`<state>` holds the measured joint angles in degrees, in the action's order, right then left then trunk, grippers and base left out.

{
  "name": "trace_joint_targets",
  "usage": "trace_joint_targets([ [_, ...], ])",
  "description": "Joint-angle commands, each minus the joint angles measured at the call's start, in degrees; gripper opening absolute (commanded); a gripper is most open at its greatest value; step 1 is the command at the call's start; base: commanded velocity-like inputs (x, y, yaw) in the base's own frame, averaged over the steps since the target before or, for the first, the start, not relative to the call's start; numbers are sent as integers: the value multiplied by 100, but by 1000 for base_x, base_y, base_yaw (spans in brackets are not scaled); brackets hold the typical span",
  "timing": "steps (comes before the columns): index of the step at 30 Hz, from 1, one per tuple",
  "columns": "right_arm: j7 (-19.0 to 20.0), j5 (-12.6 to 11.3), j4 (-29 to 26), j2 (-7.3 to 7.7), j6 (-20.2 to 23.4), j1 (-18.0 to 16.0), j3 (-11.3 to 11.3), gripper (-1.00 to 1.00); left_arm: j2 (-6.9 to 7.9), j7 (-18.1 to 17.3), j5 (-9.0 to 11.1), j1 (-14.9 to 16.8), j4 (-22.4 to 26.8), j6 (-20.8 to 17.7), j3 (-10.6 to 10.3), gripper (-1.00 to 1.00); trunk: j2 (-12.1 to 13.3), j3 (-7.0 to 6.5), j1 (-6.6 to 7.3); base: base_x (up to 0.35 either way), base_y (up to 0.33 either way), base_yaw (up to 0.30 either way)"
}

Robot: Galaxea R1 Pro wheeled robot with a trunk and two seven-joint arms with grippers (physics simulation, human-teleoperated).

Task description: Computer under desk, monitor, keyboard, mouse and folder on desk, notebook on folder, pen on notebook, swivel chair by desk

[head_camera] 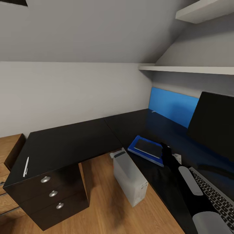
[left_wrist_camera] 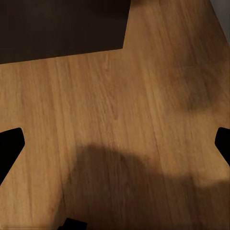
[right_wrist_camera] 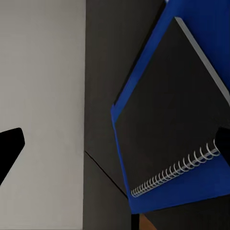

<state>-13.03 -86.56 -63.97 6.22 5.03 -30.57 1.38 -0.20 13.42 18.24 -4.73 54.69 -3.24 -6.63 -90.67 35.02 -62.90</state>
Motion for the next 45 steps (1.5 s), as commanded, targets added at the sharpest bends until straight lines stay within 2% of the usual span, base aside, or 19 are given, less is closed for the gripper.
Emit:
trace_joint_targets([
  [1, -33, -28, -10, 0, 25, -2, 7, 100, 1, 40, 39, -2, 16, -27, -13, 100, -3, 5, 0, -2, -2, 0],
  [7, -9, -28, -18, -2, 25, -2, 2, 100, 2, 40, 39, -2, -5, -21, -13, 100, -3, 5, 0, 0, 0, 0],
  [10, 8, -26, -69, -5, 16, -2, 1, 100, 2, 42, 39, -2, -9, -24, -19, 100, 117, -49, 66, 0, 0, 0],
  [16, 6, -1, -592, -2, -2, 46, 10, 100, 3, 53, 39, -2, -12, -27, -22, 100, 358, -157, 198, 0, 0, 0],
  [21, 10, 17, -1056, 6, 33, 253, 3, 100, 3, 58, 39, -2, -18, -27, -22, 100, 559, -247, 307, 0, 0, 0],
  [26, -21, 16, -1291, 14, 210, 403, -9, 100, 3, 61, 39, -2, -21, -27, -22, 100, 759, -336, 417, 0, 0, 0],
  [27, -234, 82, -1390, 9, 600, 462, -73, 100, 3, 57, 39, -2, -73, -27, -22, 100, 799, -354, 439, 0, 0, 0],
  [28, -341, 125, -1402, 7, 694, 467, -111, 100, 3, 57, 39, -2, -86, -27, -22, 100, 839, -372, 461, 0, 0, 0],
  [29, -633, 247, -1441, 4, 877, 476, -220, 100, 3, 56, 39, -2, -106, -27, -22, 100, 880, -390, 483, 0, 0, 0],
  [33, -1524, 606, -1652, -12, 1173, 479, -544, 100, 3, 56, 39, -2, -128, -27, -22, 100, 1040, -462, 571, 0, 0, 0],
  [34, -2084, 816, -1822, -24, 1258, 477, -728, 100, 3, 56, 39, -2, -133, -27, -22, 100, 1080, -480, 593, 0, 0, 0],
  [35, -3335, 1190, -2238, -58, 1341, 478, -1015, 100, 1, 56, 39, -2, -140, -27, -22, 100, 1120, -498, 615, 0, 0, 0],
  [38, -3713, 1306, -2457, -50, 1363, 478, -1091, 100, 1, 56, 39, -2, -142, -27, -22, 100, 1240, -552, 681, 0, 0, 0],
  [45, -3746, 1376, -2594, -43, 1383, 480, -1156, 100, -3, 56, 39, -2, -143, -27, -22, 100, 1281, -570, 703, 0, 0, 0],
])
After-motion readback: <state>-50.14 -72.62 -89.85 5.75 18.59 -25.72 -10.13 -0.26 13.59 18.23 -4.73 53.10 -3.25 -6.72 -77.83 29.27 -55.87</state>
